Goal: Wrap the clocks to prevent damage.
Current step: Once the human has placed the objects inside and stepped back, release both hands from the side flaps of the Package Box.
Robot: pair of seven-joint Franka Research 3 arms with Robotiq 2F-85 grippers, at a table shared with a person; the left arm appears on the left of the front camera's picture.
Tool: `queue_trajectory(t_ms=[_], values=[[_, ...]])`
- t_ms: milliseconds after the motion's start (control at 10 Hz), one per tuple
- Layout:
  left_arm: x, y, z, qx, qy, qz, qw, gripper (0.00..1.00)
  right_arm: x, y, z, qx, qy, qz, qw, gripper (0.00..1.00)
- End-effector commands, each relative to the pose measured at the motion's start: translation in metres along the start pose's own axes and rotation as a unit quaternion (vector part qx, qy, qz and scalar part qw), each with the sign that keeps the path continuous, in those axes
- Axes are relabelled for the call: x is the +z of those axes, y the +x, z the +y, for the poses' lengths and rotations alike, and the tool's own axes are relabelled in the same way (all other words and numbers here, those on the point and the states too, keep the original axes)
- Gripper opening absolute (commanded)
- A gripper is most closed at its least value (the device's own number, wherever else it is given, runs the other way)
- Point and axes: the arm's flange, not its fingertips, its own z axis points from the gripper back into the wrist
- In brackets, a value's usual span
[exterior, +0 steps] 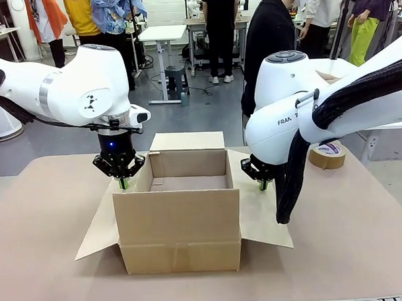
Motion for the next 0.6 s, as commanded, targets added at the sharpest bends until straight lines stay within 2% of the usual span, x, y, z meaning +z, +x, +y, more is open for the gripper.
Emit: queue_trajectory(t_ms=[0,500], values=[[-0.0013,-0.0001,-0.0008,0.005,0.01,-0.004,1.0,0.0,-0.0009,-0.0006,0.0005,0.0,-0.001,0.0,1.0,0.01],[-0.0013,-0.0001,-0.0008,0.005,0.01,-0.004,1.0,0.0,-0.0009,-0.0006,0.0005,0.0,-0.001,0.0,1.0,0.01]])
